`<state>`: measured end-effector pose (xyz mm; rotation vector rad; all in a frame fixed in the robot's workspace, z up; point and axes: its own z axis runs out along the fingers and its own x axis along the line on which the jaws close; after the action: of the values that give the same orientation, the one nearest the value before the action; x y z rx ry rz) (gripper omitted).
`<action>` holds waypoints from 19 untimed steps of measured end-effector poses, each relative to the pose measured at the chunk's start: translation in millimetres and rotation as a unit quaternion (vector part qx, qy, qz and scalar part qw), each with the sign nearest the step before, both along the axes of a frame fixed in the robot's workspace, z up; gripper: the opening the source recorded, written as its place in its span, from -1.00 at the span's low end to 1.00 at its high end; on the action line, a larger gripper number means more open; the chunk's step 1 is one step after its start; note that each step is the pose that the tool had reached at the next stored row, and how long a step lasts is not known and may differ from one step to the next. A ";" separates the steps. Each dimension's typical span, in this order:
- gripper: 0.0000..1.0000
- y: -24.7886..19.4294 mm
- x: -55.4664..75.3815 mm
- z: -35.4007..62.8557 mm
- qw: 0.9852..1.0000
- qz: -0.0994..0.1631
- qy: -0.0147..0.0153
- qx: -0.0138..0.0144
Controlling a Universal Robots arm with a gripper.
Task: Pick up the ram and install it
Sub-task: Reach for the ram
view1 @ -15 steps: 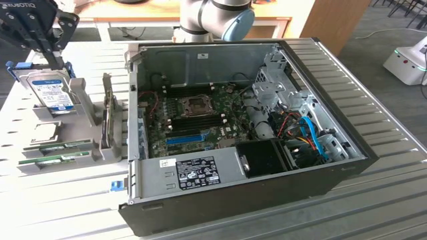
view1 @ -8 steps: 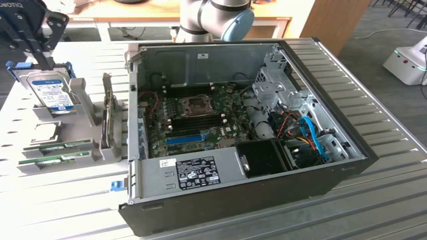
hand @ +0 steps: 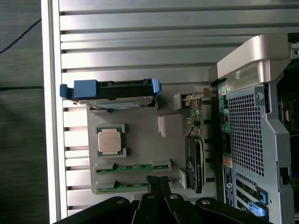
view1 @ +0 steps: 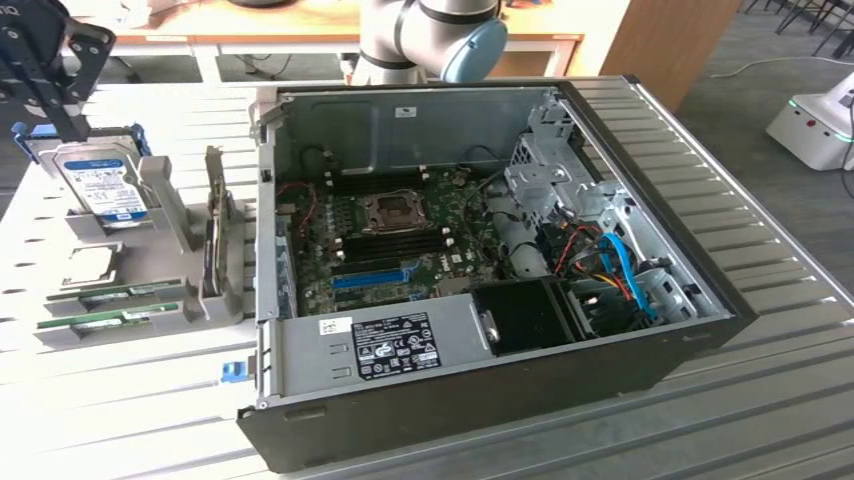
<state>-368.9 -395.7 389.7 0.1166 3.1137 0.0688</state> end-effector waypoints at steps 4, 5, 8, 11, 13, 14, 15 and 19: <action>-0.79 0.0 -5.8 -0.2 1.000 0.000 0.000 0.000; -0.79 0.0 -6.8 -0.2 1.000 0.000 0.000 0.000; -0.79 0.0 -7.0 -0.2 1.000 0.000 0.000 0.000; -0.79 0.0 -7.1 -0.2 1.000 0.000 0.000 0.000; -0.79 -0.1 -7.2 -0.2 1.000 0.000 0.000 0.000; -0.79 -0.4 -7.4 -0.2 1.000 0.000 0.000 0.000; -0.79 -1.0 -7.4 -0.2 1.000 0.000 0.000 0.000; -0.79 -4.8 -7.3 -0.2 1.000 0.000 0.000 0.000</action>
<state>-376.2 -400.5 389.5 0.1165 3.1137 0.0688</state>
